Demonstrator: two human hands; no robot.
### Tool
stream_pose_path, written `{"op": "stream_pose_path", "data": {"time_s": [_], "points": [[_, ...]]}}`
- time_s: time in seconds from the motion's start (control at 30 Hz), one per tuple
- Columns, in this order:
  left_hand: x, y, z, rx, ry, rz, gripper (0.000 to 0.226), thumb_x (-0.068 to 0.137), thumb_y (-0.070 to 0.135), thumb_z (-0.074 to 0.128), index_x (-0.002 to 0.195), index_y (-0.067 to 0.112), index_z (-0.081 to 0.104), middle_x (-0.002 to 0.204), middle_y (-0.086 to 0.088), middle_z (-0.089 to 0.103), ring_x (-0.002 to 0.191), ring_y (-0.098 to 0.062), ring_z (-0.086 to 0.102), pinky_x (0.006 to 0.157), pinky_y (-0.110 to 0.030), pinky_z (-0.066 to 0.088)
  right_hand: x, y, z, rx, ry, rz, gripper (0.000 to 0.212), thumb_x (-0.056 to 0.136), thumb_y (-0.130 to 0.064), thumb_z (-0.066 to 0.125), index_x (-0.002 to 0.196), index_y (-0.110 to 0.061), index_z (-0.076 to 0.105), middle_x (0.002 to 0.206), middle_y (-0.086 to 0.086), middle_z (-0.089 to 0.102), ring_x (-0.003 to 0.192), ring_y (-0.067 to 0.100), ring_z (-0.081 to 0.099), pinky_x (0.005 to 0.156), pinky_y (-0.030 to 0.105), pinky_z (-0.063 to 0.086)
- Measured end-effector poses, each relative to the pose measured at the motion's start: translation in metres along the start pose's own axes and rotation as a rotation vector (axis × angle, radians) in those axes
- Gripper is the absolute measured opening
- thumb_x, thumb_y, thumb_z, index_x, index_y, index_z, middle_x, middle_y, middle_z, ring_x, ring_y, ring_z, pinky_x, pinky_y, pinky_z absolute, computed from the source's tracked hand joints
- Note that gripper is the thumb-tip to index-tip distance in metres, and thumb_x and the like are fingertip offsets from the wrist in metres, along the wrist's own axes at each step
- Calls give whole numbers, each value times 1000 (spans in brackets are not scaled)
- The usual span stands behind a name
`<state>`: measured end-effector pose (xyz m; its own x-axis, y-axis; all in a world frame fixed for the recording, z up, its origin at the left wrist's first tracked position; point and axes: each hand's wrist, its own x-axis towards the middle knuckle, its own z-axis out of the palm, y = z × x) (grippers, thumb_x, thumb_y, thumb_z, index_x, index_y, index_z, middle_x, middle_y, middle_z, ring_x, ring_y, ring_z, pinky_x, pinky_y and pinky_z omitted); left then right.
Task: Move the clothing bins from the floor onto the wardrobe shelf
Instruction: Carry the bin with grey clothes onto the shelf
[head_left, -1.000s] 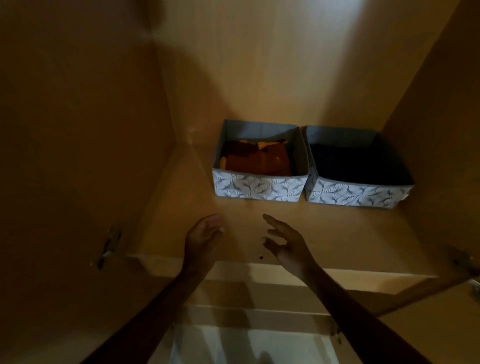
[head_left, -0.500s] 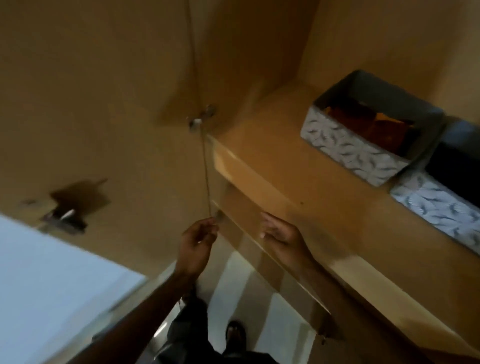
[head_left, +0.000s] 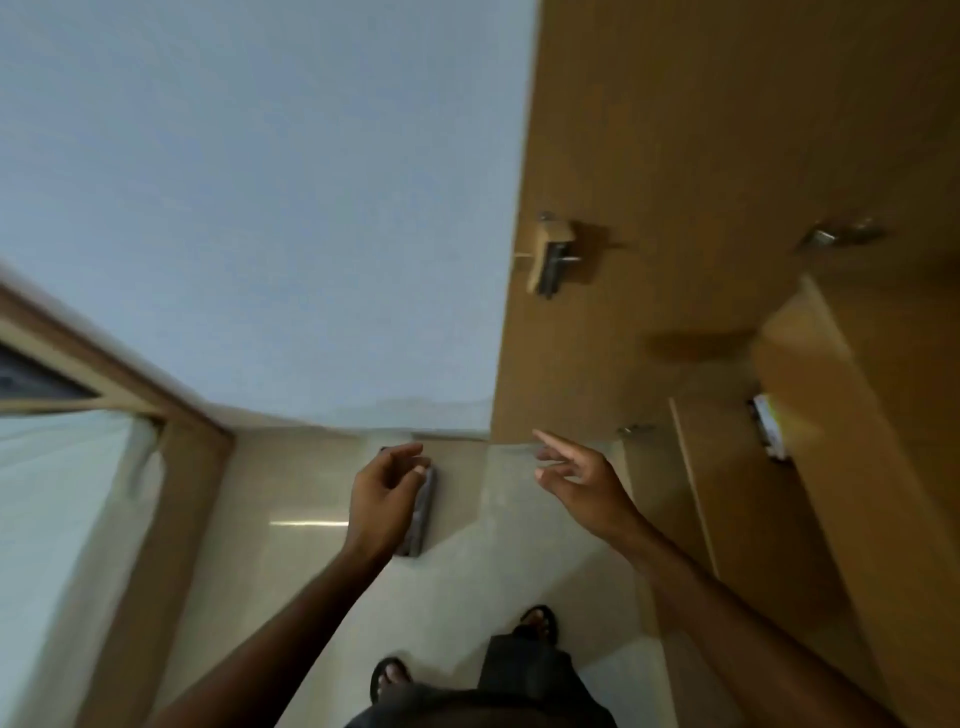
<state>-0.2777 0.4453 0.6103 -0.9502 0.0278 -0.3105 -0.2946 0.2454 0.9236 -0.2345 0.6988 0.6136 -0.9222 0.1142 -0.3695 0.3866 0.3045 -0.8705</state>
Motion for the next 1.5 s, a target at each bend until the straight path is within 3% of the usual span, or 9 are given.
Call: {"op": "stream_pose_path", "data": {"time_s": [0.17, 0.3, 0.43, 0.53, 0.67, 0.9, 1.03, 1.27, 1.5], "points": [[-16, -29, -85, -38, 143, -80, 27, 88, 1, 60, 109, 16, 67, 98, -1, 75, 91, -12, 70, 77, -19, 52, 25, -34, 88, -45, -144, -29, 52, 89, -12, 63, 138, -23, 49, 115, 1, 64, 80, 6, 55, 77, 11, 46], [-7, -63, -141, 6, 188, -138, 27, 88, 8, 62, 108, 25, 67, 99, 2, 74, 96, -10, 69, 88, -30, 53, 47, -45, 152, -79, -231, -40, 53, 89, -14, 63, 139, -23, 49, 104, -15, 62, 82, 10, 60, 71, 7, 44], [22, -97, -160, 62, 214, -197, 25, 84, 19, 63, 102, 37, 66, 100, 3, 73, 97, -11, 68, 92, -38, 54, 79, -35, 193, -101, -273, 22, 52, 89, -14, 63, 139, -22, 49, 112, -2, 64, 91, 10, 64, 70, 6, 46], [54, -118, -156, 128, 199, -255, 25, 90, 16, 61, 112, 27, 66, 104, 5, 71, 98, -6, 66, 90, -31, 55, 116, -12, 216, -128, -306, 81, 52, 89, -16, 64, 138, -23, 49, 118, 2, 63, 92, 5, 62, 67, 6, 47], [108, -174, -144, 283, 127, -343, 32, 93, 19, 57, 125, 19, 61, 111, 5, 67, 99, -6, 61, 76, -12, 44, 183, 42, 242, -262, -368, 151, 52, 89, -18, 61, 139, -26, 47, 123, 3, 63, 97, 8, 61, 63, 4, 46], [195, -306, -132, 672, -174, -479, 42, 92, 33, 52, 133, 25, 52, 130, 0, 58, 116, -20, 56, 97, -36, 47, 287, 160, 294, -461, -421, 263, 53, 90, -22, 57, 141, -26, 45, 112, 1, 65, 79, 0, 57, 71, 14, 44], [252, -399, -113, 784, -267, -469, 44, 90, 33, 54, 133, 24, 52, 135, -5, 53, 123, -26, 51, 101, -40, 44, 320, 247, 337, -528, -476, 293, 53, 90, -20, 58, 140, -28, 46, 131, 8, 60, 117, 22, 57, 90, 26, 43], [323, -557, -75, 847, -327, -425, 53, 82, 39, 56, 131, 18, 53, 135, -16, 47, 121, -39, 49, 98, -50, 45, 350, 397, 405, -594, -417, 401, 59, 88, -28, 57, 144, -28, 38, 141, 9, 46, 127, 27, 48, 103, 40, 44], [374, -640, -50, 801, -423, -412, 47, 88, 37, 58, 130, 16, 55, 132, -19, 54, 119, -39, 54, 100, -46, 45, 376, 472, 442, -550, -370, 449, 56, 87, -18, 54, 142, -21, 42, 138, 13, 49, 123, 30, 49, 99, 34, 42]]}}
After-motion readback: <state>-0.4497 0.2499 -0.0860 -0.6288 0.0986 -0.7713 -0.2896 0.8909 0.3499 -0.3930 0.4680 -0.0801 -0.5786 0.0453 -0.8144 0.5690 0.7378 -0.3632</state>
